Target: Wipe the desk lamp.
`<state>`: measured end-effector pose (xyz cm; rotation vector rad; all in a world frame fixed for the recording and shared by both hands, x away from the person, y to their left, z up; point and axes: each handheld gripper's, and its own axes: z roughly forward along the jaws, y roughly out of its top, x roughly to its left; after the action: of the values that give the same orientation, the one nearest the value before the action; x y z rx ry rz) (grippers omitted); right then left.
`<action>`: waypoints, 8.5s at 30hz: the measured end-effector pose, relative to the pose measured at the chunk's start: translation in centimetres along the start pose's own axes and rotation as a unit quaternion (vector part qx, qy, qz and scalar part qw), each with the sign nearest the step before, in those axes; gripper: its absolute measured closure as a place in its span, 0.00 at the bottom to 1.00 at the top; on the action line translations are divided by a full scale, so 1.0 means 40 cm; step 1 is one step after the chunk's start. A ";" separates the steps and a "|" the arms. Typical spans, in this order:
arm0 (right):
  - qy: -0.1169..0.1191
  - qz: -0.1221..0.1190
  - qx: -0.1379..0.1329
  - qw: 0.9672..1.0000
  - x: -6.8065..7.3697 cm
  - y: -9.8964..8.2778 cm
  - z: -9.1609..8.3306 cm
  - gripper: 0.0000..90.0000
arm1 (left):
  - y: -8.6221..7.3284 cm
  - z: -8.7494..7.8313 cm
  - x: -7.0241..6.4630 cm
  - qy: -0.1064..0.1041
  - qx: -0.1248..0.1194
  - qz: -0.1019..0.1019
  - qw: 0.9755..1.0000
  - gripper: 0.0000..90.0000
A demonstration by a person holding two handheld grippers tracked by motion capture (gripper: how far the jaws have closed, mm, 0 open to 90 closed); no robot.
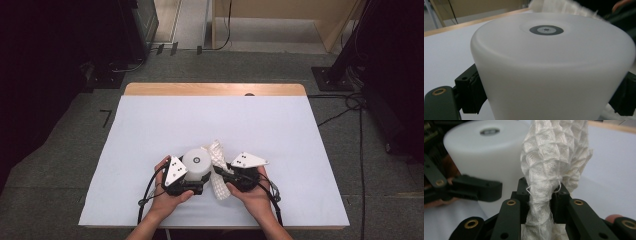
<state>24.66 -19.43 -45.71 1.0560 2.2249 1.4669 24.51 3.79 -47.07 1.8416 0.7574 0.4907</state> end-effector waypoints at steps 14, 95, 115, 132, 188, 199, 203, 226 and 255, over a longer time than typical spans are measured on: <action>-0.051 -0.007 0.005 0.999 -0.031 -0.015 -0.006 0.80 | -0.002 -0.006 -0.031 0.067 0.011 -0.025 0.997 0.04; -0.067 0.012 -0.013 0.998 -0.034 -0.017 -0.012 0.80 | 0.007 -0.006 -0.057 0.136 0.013 -0.003 0.991 0.07; -0.015 -0.031 -0.026 0.999 0.040 -0.007 0.006 0.81 | 0.021 -0.032 0.014 -0.026 -0.008 -0.008 1.000 0.09; -0.005 -0.034 0.008 0.999 0.032 -0.030 0.038 0.81 | 0.039 -0.059 0.031 -0.022 -0.034 -0.008 0.999 0.09; -0.066 -0.011 -0.027 0.997 -0.034 -0.013 -0.017 0.81 | 0.015 -0.024 -0.013 0.138 0.012 -0.048 0.989 0.04; -0.062 -0.020 -0.015 0.998 -0.022 -0.018 -0.002 0.81 | 0.016 -0.030 0.021 0.091 0.006 -0.057 0.994 0.10; -0.052 -0.027 -0.008 0.998 -0.002 -0.019 0.010 0.81 | 0.034 -0.060 0.050 0.019 -0.036 -0.070 0.997 0.10; -0.030 -0.067 -0.015 0.997 0.070 0.023 -0.007 0.81 | 0.037 -0.055 0.034 -0.036 -0.029 -0.020 0.999 0.10; -0.014 -0.048 0.026 0.998 0.033 0.001 0.014 0.81 | 0.034 -0.046 0.040 -0.023 -0.052 -0.015 0.998 0.10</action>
<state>24.08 -18.13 -45.72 0.9631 2.2725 1.3539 24.84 5.78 -45.13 1.7374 0.7155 0.4586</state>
